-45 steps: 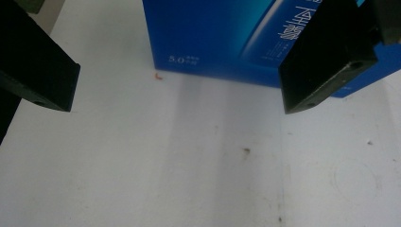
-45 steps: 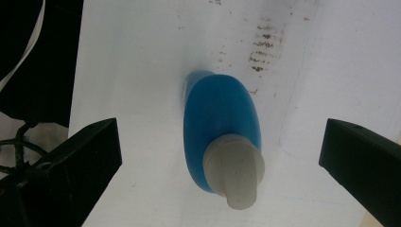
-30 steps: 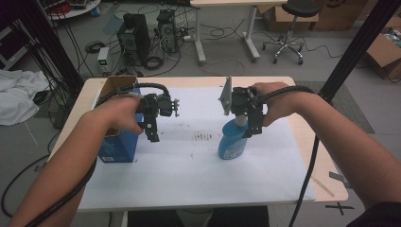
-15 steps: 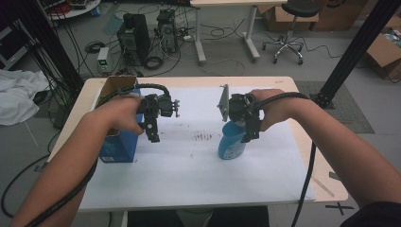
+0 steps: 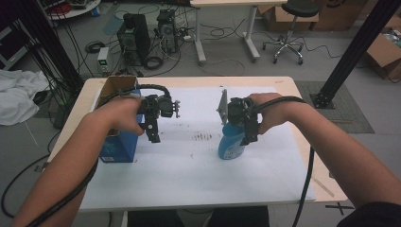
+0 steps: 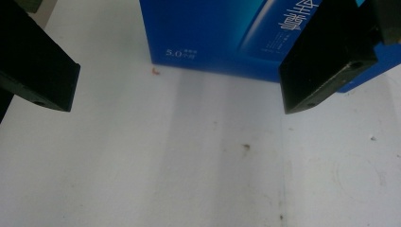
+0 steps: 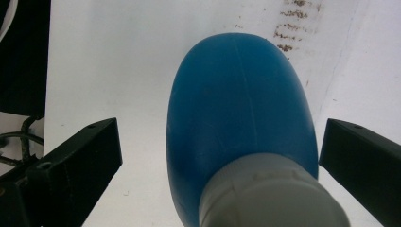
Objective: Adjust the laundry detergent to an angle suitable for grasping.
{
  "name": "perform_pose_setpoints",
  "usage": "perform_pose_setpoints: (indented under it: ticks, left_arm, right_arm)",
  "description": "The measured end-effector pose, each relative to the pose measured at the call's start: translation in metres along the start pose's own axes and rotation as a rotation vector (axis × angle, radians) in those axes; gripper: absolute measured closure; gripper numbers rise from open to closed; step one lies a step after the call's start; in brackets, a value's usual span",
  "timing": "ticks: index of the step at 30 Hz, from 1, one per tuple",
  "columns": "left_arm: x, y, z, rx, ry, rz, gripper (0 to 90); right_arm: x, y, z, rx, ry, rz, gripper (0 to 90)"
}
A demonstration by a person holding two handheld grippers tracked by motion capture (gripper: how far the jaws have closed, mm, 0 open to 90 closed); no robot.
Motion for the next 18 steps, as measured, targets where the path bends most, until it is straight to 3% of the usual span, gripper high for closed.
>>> perform_pose_setpoints:
  ticks: [18]
  left_arm:
    - [0.0048, 0.0002, -0.0010, 0.000, -0.002, -0.008, 0.1]
  right_arm:
    - [0.0057, -0.0010, -0.0010, -0.006, -0.001, -0.012, 1.8]
Point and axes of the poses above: each handheld gripper's, and its own axes: x roughly forward along the jaws, z roughly out of its top, y roughly to its left, the point moved 3 cm from there along x, roughly forward along the jaws, and after that the axes turned 12 degrees about -x, right-handed, at the moved point
